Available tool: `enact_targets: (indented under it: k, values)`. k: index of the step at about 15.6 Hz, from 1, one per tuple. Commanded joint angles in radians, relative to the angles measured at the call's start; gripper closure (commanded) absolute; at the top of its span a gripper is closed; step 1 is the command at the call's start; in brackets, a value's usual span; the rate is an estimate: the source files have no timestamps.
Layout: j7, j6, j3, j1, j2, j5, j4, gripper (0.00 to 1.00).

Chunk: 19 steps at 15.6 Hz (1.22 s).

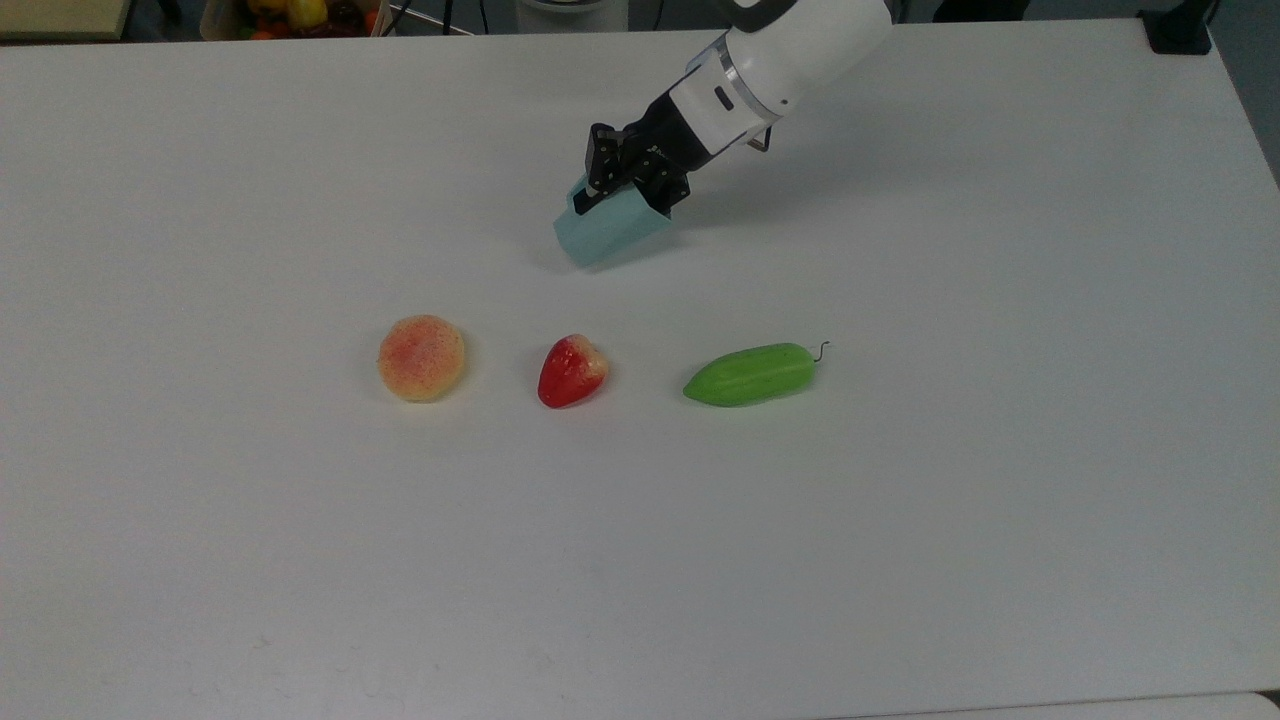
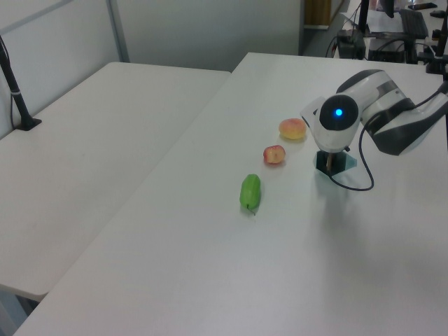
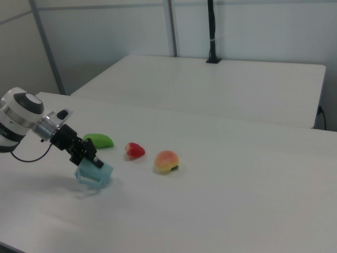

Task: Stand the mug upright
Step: 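Close the gripper on the mug's rim, then lift and rotate the mug so its opening faces up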

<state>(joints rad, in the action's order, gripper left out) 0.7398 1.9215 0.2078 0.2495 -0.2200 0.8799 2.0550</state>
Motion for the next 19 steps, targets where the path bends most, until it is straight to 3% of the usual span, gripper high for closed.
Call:
enact_targets:
  k: [1, 4, 7, 9, 14, 17, 19]
  values:
    - [-0.081, 0.057, -0.005, -0.029, 0.053, -0.183, -0.034, 1.0]
    - [-0.179, 0.057, -0.024, -0.052, 0.076, -0.425, -0.122, 1.0]
    - [-0.385, 0.042, -0.105, -0.058, 0.125, -0.727, -0.18, 1.0]
    - [-0.503, -0.002, -0.186, -0.056, 0.151, -0.875, -0.217, 1.0]
    - [-0.745, -0.09, -0.359, -0.046, 0.119, -1.055, -0.274, 1.0]
    - [-0.884, -0.084, -0.419, -0.049, 0.056, -1.058, -0.289, 1.0]
    - [-0.966, -0.081, -0.433, -0.059, 0.027, -1.05, -0.292, 1.0]
